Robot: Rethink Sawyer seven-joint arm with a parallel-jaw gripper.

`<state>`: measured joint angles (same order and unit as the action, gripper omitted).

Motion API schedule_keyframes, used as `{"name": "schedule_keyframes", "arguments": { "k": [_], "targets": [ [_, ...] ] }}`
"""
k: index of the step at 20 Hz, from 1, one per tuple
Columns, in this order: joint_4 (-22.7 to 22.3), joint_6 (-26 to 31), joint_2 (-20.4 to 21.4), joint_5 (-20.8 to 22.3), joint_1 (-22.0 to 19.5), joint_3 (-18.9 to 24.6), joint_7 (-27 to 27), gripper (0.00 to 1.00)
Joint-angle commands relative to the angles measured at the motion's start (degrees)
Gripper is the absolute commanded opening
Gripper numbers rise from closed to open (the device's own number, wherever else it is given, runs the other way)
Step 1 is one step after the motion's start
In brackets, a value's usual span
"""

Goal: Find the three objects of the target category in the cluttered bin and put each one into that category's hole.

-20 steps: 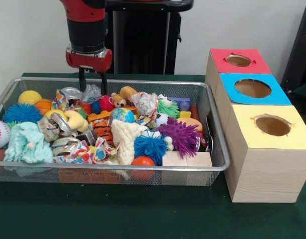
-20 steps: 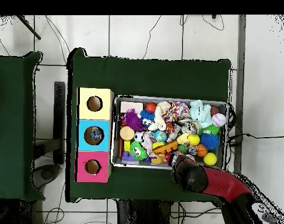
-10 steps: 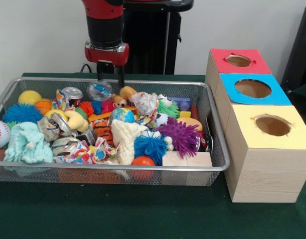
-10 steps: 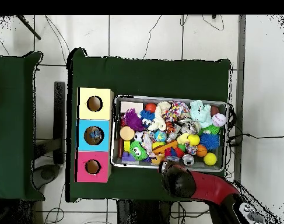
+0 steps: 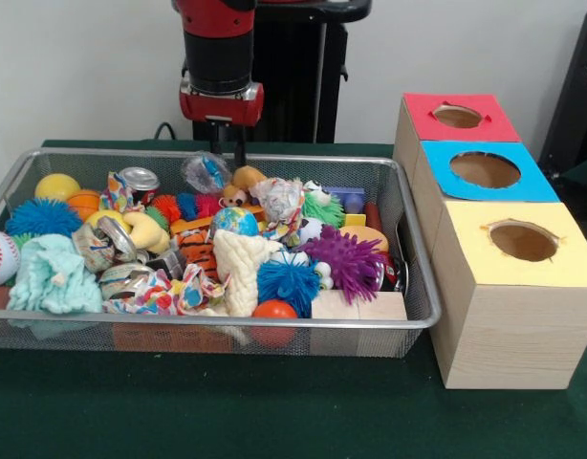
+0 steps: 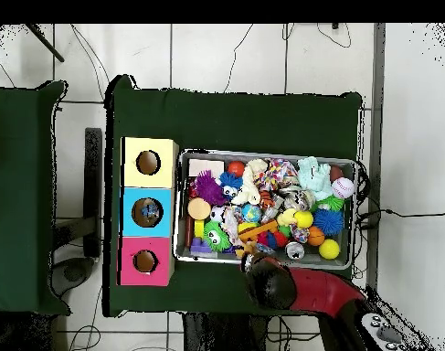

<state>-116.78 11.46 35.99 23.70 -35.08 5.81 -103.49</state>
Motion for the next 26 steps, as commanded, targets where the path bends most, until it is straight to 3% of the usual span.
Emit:
{"name": "schedule_keyframes", "arguments": {
  "k": [1, 5, 11, 14, 18, 26],
  "targets": [
    [-2.1, -9.3, -3.0, 0.8, 1.8, -0.8, -9.8, 0.00],
    [-2.1, -11.6, -3.2, -0.5, 3.1, -2.3, -11.0, 0.00],
    [-2.4, -10.0, -1.3, -2.1, 3.2, -1.5, -9.6, 0.00],
    [-5.0, -1.1, 7.2, -5.0, 0.7, 3.3, -7.0, 0.00],
    [-4.9, 10.8, 17.0, -9.5, 1.1, 5.2, -3.0, 0.00],
    [-3.2, 18.5, 23.1, -12.8, 1.6, 7.5, 0.3, 0.00]
  ]
}}
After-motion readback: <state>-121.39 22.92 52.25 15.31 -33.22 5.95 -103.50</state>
